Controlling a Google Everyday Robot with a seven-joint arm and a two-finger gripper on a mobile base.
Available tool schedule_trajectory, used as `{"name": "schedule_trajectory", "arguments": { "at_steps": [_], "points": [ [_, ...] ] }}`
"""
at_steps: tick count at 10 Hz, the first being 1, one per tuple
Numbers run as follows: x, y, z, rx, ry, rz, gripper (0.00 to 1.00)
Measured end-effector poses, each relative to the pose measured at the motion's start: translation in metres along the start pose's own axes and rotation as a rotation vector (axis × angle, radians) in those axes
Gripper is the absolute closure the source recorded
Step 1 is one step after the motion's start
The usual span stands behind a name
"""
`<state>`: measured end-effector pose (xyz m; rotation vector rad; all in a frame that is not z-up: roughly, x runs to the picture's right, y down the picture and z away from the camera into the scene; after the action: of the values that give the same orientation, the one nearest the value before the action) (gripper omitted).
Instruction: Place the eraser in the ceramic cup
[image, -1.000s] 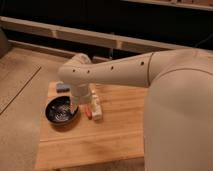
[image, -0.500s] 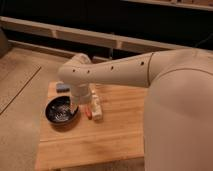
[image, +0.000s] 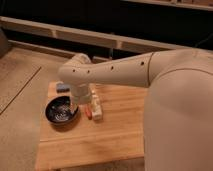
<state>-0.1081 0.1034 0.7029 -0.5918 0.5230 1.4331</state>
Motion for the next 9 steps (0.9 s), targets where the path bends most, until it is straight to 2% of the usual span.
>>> {"name": "schedule_trajectory", "arguments": {
  "at_steps": [1, 2, 4, 6, 8, 9],
  "points": [
    [0.000, 0.000, 0.000, 0.001, -0.002, -0.001, 0.35],
    [-0.007, 0.001, -0.004, -0.005, -0.023, -0.004, 0.35],
    [-0.036, 0.008, -0.020, -0.050, -0.119, -0.041, 0.35],
    [-0.071, 0.009, -0.048, -0.124, -0.254, -0.101, 0.35],
    [-0.079, 0.009, -0.059, -0.161, -0.305, -0.129, 0.35],
    [-0.079, 0.010, -0.060, -0.163, -0.307, -0.130, 0.35]
  ]
}}
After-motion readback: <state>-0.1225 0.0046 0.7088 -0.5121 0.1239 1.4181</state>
